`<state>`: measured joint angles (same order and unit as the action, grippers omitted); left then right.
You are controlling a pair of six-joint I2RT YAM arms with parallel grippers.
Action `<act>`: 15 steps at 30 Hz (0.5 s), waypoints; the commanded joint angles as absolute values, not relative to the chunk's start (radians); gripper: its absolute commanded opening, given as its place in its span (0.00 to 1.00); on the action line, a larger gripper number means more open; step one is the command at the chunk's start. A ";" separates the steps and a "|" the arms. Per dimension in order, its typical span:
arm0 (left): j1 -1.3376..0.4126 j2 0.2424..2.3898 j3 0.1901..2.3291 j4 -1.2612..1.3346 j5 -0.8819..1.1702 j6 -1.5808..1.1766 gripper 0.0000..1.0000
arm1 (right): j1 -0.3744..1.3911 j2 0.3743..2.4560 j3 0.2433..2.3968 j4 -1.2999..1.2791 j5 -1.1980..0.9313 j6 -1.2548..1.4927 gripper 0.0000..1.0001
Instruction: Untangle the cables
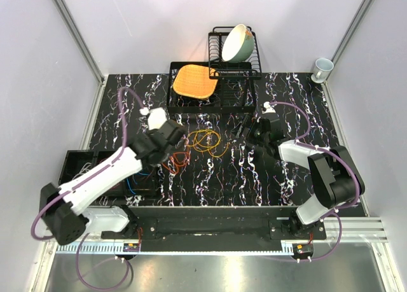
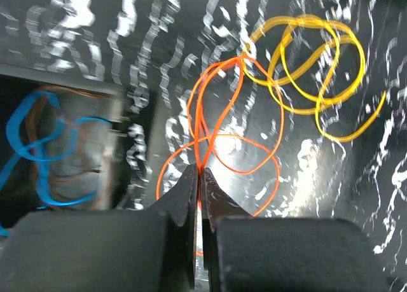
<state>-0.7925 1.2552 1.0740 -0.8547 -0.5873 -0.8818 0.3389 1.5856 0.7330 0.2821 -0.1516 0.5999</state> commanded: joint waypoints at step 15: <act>-0.302 0.899 1.193 -0.951 -0.647 -0.594 0.00 | 0.333 1.621 0.784 0.304 -0.196 0.620 1.00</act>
